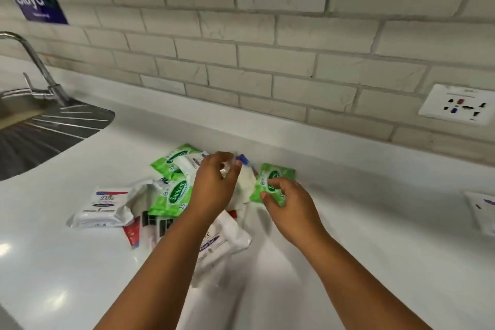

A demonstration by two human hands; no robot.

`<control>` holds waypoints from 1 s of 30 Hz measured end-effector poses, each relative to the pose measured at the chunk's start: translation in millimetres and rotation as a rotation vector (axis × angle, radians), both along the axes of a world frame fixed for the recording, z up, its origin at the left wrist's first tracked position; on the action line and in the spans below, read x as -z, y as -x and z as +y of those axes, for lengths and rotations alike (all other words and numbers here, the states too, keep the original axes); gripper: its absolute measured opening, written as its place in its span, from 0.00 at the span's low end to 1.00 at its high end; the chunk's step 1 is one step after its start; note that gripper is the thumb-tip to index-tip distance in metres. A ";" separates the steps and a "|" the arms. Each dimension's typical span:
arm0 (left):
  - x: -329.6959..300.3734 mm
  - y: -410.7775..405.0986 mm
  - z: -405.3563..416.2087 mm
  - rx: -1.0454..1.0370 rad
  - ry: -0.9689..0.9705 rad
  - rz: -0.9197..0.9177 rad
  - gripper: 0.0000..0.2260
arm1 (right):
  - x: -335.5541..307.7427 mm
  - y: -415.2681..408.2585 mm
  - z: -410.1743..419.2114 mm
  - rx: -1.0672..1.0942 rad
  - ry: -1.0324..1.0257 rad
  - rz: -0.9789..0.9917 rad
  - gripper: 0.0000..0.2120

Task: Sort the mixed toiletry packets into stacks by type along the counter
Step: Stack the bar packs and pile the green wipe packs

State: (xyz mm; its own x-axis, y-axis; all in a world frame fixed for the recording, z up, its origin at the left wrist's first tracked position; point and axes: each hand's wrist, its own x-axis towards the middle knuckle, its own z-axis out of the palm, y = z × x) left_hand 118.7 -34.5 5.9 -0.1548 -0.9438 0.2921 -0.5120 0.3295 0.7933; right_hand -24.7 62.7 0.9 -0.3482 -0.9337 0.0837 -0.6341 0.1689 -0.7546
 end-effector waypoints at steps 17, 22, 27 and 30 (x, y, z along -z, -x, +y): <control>36.7 -90.8 -164.1 0.025 -0.250 -0.609 0.19 | 37.6 -114.9 -155.6 0.272 -0.251 -0.909 0.09; 32.1 -90.5 -153.2 -0.005 -0.258 -0.361 0.15 | 41.0 -113.0 -155.3 0.310 -0.203 -0.829 0.11; 14.5 -79.3 -124.9 -0.019 -0.210 -0.146 0.07 | 34.2 -97.8 -135.9 0.323 -0.074 -0.793 0.11; 2.4 -63.4 -101.4 -0.008 -0.223 -0.026 0.06 | 25.2 -74.8 -115.8 0.319 0.027 -0.782 0.04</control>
State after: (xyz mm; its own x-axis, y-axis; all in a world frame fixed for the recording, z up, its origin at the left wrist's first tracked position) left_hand 182.1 -135.9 3.5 -0.1522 -0.9857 0.0718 -0.5353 0.1433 0.8324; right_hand 50.1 -53.2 -24.3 -0.5619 -0.7816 -0.2707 0.1480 0.2270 -0.9626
